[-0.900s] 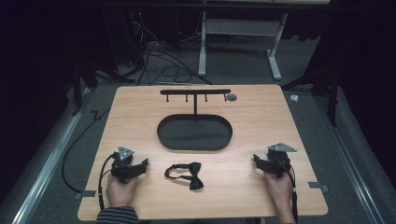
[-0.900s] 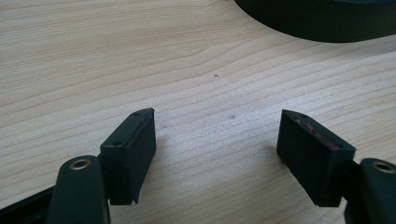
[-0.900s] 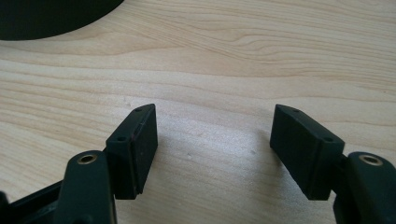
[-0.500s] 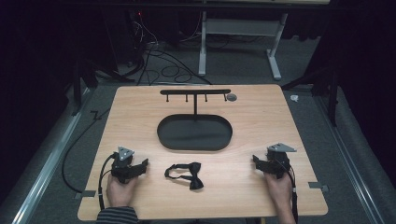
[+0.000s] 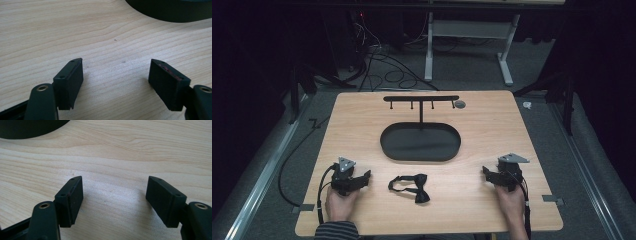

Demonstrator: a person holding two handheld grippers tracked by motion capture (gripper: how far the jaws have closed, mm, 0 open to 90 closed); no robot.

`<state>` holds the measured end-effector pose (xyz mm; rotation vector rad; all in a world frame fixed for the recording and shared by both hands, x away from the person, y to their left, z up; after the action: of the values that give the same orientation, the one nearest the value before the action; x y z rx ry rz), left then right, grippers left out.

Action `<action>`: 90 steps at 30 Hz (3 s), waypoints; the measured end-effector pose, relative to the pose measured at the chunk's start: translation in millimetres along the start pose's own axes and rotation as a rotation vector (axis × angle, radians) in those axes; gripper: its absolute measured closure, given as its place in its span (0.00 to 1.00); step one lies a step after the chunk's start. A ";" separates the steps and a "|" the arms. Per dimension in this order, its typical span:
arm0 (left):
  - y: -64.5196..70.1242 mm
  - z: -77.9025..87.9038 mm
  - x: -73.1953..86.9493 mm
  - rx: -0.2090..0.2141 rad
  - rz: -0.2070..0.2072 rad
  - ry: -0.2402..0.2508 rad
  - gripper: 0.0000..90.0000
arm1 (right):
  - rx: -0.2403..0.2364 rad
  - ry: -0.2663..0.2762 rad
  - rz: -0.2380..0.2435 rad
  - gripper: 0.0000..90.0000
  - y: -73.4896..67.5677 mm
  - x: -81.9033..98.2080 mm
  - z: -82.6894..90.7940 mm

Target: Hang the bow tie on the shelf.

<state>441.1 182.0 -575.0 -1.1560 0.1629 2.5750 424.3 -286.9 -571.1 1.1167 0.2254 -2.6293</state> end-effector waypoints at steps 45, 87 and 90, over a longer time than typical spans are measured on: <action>93.4 24.6 -0.4 0.201 -0.091 -0.011 0.48 | -0.006 0.000 0.005 0.35 -1.7 0.5 0.4; 120.7 11.2 -3.2 0.230 -0.180 -0.043 0.93 | -0.007 0.000 0.003 0.34 -1.7 0.5 0.4; 119.9 11.6 -2.9 0.223 -0.186 -0.043 0.97 | -0.006 0.000 0.004 0.34 -1.7 0.5 0.4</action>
<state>395.5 70.7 -568.0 -0.9847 0.3089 2.3487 423.2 -285.5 -571.1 1.1135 0.2315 -2.6237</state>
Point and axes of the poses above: each handheld gripper's, and its own axes: z roughly backward along the jaws, x roughly out of its underside, y roughly to its right, the point moved 10 cm from there along -z, roughly forward along the jaws, and after that the axes turned 4 degrees about -x, right-handed, at the moved point
